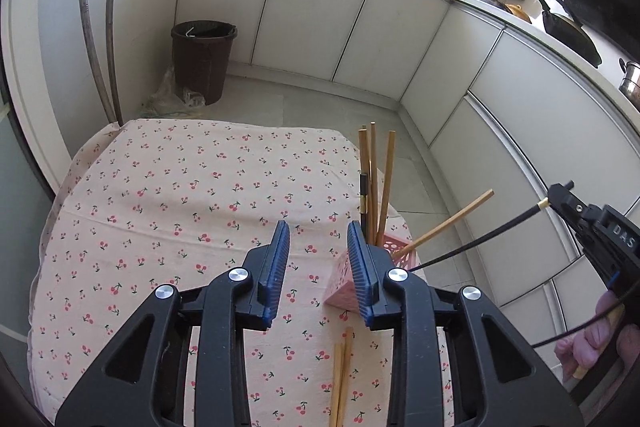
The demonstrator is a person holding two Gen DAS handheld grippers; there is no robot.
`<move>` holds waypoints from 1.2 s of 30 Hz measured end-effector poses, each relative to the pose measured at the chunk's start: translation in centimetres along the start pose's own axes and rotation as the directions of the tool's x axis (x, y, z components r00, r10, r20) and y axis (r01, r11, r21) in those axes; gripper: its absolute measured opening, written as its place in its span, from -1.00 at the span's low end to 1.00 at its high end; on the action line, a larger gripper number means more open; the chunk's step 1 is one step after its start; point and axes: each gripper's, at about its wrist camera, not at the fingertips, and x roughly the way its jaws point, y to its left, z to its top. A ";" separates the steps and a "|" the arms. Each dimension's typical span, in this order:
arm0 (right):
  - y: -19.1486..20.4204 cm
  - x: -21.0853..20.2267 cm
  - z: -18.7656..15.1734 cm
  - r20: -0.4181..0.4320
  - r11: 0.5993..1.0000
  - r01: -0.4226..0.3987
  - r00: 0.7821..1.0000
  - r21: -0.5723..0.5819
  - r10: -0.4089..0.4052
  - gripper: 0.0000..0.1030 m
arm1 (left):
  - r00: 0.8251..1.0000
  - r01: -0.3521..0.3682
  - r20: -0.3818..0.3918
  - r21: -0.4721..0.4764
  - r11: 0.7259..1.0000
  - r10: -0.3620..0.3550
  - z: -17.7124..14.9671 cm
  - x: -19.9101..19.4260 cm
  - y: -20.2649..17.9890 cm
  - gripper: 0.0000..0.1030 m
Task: Organize utensils
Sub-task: 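Open both grippers to drop the black chopsticks into the pink holder, then move both open grippers back down to the last wooden chopsticks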
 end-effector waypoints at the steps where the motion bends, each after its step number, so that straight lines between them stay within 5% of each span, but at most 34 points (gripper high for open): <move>1: 0.0 0.4 0.0 -0.003 1.000 0.002 1.000 0.002 -0.002 -0.86 | 1.000 0.000 0.000 0.000 1.000 0.000 0.0 0.0 0.0 -0.43; 5: 0.2 1.7 -0.4 -0.017 1.000 -0.009 1.000 0.011 0.010 -0.74 | 1.000 -0.002 -0.015 0.010 1.000 0.002 -0.1 0.4 -0.2 -0.41; 8: 0.0 2.0 -0.7 -0.036 1.000 -0.011 0.999 0.022 0.012 -0.41 | 0.999 -0.002 -0.034 0.024 1.000 0.003 -0.4 0.8 -0.3 -0.40; 16: 0.1 1.1 -1.6 -0.056 1.000 0.026 0.998 -0.015 -0.027 -0.39 | 0.997 0.005 -0.078 0.073 0.997 0.001 -1.4 1.7 -1.6 -0.33; 23: -1.1 2.1 -5.1 -0.162 0.992 0.112 0.980 -0.052 -0.119 -0.20 | 0.987 -0.013 -0.157 0.135 0.991 0.034 -3.6 3.4 -2.7 -0.15; 27: -2.3 2.8 -7.1 -0.212 0.988 0.152 0.965 -0.038 -0.157 0.22 | 0.966 -0.021 -0.253 0.131 0.991 0.053 -5.2 5.2 -2.2 -0.02; 31: -3.2 3.3 -9.6 -0.261 0.981 0.190 0.946 -0.039 -0.194 0.47 | 0.942 -0.066 -0.316 0.149 0.987 0.110 -6.6 7.0 -1.3 0.38; 36: -5.3 4.6 -13.9 -0.448 0.981 0.188 0.882 0.052 -0.145 0.61 | 0.884 -0.096 -0.435 0.185 0.978 0.169 -8.9 9.9 -0.3 0.62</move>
